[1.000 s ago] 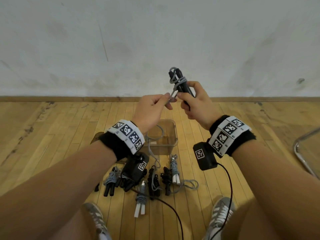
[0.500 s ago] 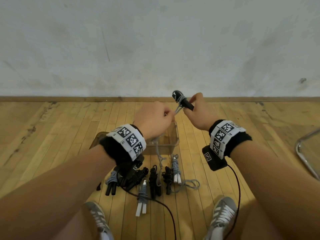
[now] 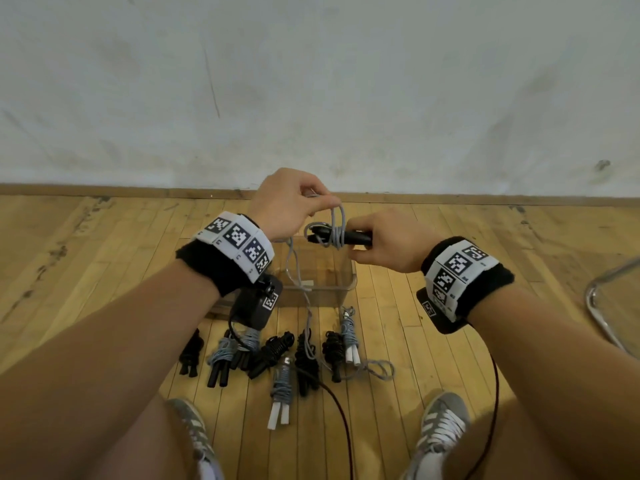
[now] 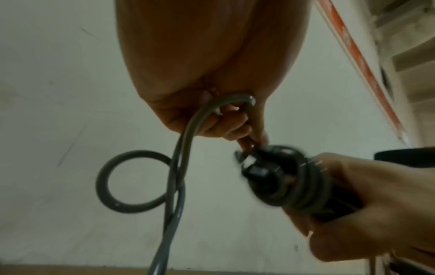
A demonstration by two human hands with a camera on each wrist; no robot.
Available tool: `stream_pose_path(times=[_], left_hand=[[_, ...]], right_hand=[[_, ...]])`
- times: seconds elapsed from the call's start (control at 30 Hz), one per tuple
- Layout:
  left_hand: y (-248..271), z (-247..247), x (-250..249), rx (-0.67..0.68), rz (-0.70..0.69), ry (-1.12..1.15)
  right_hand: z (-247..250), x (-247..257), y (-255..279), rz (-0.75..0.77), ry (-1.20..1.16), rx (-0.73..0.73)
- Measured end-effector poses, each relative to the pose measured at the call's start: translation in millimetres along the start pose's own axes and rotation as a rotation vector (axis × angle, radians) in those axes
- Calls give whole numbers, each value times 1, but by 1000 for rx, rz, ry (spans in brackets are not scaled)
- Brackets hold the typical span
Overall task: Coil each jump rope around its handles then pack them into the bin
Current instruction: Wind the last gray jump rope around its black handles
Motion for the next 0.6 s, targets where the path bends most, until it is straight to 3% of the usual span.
stream_pose_path(times=[0.2,0.43,0.5,0.6], left_hand=[[-10,-2,15,82,78,393],[-1,-36,13,231,157,561],[1,-38,12,186,145,514],[5,-40,9,82,65,257]], right_hand=[[22,10,5,58,-387,-228],[14,-5,0,-140,-838,-394],[14,-8,-1,-169,-859,-433],[12,-12,-4,-223,-822,-465]])
Point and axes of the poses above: each hand's wrist, its own y-axis away from the middle knuckle, its own z-axis out of the back of the hand, x = y × z, the point moved 6 cm from there along -y, towards the middle knuckle, and after that the axes turned 6 degrees about z, right-handed, at the moved point
